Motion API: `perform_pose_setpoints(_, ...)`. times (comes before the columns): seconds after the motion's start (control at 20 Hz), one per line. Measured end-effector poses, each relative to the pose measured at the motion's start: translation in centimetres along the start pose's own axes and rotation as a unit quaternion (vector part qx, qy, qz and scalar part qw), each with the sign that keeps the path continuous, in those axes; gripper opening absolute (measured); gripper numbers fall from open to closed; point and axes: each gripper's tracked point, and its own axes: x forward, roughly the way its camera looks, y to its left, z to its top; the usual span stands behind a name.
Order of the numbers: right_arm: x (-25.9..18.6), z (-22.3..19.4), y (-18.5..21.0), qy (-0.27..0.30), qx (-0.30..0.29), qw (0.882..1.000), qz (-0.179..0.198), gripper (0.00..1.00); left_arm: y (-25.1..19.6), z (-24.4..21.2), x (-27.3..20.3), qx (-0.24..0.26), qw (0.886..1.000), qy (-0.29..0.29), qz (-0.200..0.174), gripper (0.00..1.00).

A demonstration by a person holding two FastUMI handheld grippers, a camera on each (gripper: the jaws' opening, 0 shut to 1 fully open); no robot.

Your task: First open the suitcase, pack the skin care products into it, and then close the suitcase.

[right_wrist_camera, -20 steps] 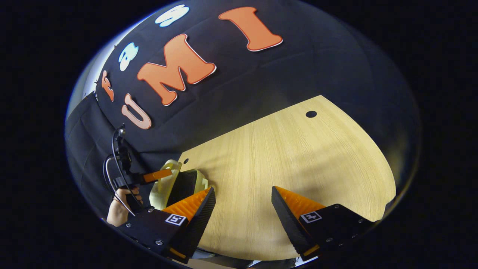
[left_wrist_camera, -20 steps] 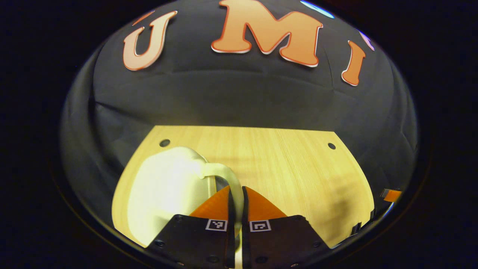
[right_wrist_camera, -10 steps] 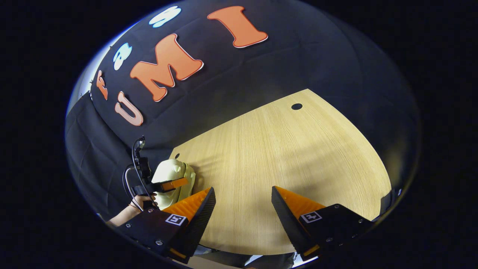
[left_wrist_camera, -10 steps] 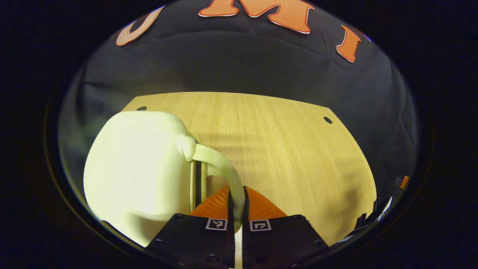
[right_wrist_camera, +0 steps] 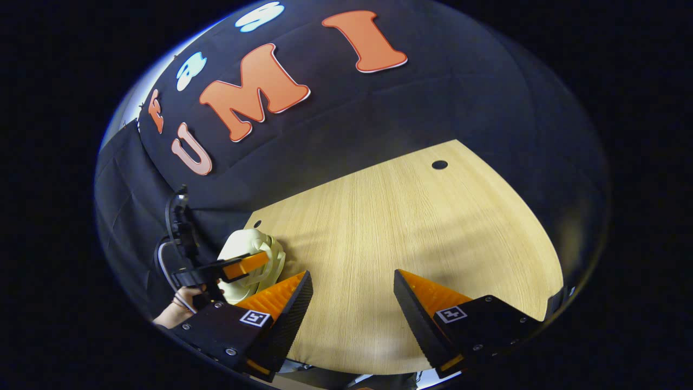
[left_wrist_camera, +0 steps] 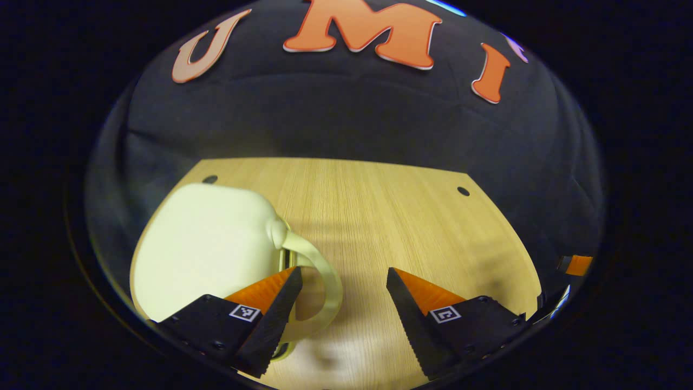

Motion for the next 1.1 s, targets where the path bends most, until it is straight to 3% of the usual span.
perform_pose_setpoints(0.15, -0.2, 1.9, 1.4, -0.039, -0.023, 0.999, -0.015, 0.95, 0.4, 6.5, -4.6, 0.030, 0.995, -0.096, 0.002, 0.97)
perform_pose_setpoints(0.45, -2.7, 5.4, 7.7, -0.150, -0.075, 0.986, -0.008, 0.95, 1.6, 10.5, -12.4, 0.035, 0.971, -0.236, -0.013, 0.97)
perform_pose_setpoints(0.65, -4.1, 5.8, 10.3, -0.201, -0.104, 0.974, -0.031, 0.95, 3.2, 10.3, -14.6, 0.010, 0.965, -0.260, -0.019, 0.97)
perform_pose_setpoints(0.85, -5.2, 4.2, 11.7, -0.210, -0.130, 0.967, -0.066, 0.95, 6.3, 10.5, -16.3, -0.023, 0.960, -0.272, -0.053, 0.97)
perform_pose_setpoints(1.1, -6.8, 4.2, 13.0, -0.220, -0.150, 0.961, -0.076, 0.95, 7.8, 11.0, -19.0, -0.037, 0.952, -0.299, -0.058, 0.97)
